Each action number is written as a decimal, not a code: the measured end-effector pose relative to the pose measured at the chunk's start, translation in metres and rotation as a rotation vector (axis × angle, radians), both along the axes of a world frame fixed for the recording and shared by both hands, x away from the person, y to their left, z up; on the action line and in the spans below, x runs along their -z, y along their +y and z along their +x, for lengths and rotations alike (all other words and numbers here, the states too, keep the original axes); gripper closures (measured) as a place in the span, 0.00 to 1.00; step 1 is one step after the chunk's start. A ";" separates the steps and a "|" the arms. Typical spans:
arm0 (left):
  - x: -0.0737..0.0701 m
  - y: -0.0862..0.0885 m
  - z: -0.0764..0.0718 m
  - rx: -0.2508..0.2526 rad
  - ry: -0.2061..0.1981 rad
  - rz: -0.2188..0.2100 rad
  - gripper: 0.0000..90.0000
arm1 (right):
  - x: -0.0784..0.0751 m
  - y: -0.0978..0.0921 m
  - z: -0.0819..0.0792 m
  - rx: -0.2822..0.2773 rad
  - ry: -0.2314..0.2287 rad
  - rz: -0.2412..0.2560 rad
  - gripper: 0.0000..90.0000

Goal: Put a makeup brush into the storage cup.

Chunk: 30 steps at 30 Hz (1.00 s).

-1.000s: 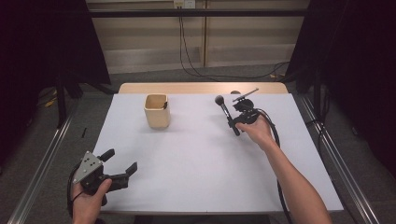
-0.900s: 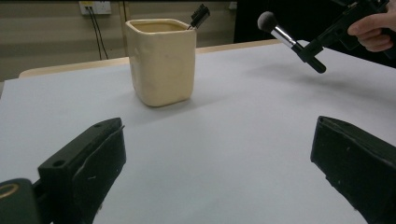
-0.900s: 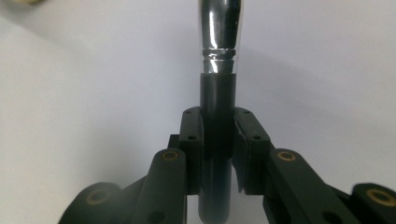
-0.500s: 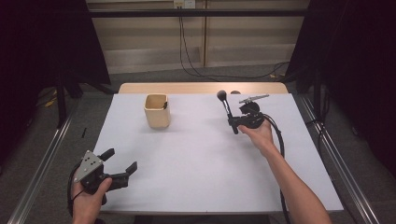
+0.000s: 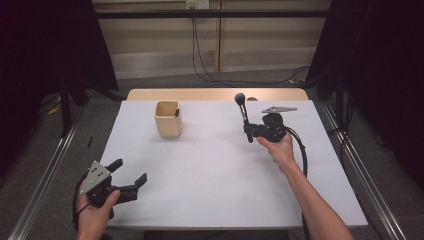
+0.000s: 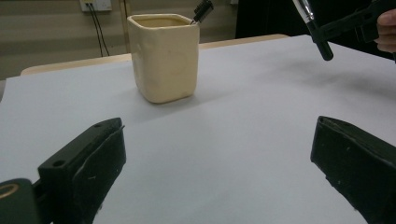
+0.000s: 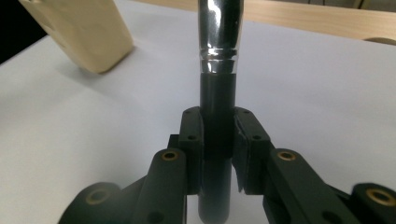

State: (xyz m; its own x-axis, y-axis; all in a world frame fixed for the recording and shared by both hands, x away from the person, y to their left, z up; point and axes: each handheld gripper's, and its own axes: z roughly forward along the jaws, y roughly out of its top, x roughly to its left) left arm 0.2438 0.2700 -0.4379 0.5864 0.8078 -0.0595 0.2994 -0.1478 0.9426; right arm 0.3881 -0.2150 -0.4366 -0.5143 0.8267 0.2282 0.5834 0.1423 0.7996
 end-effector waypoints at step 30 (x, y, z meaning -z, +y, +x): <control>-0.004 -0.002 -0.006 0.000 -0.025 0.000 0.04 | -0.011 0.003 -0.047 -0.100 -0.184 0.063 0.84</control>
State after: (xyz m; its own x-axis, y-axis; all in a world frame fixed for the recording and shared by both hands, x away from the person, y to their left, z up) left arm 0.2379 0.2679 -0.4342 0.5879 0.8077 -0.0447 0.2752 -0.1478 0.9499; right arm 0.3409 -0.2116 -0.4257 -0.6306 0.7567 0.1727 0.4121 0.1379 0.9007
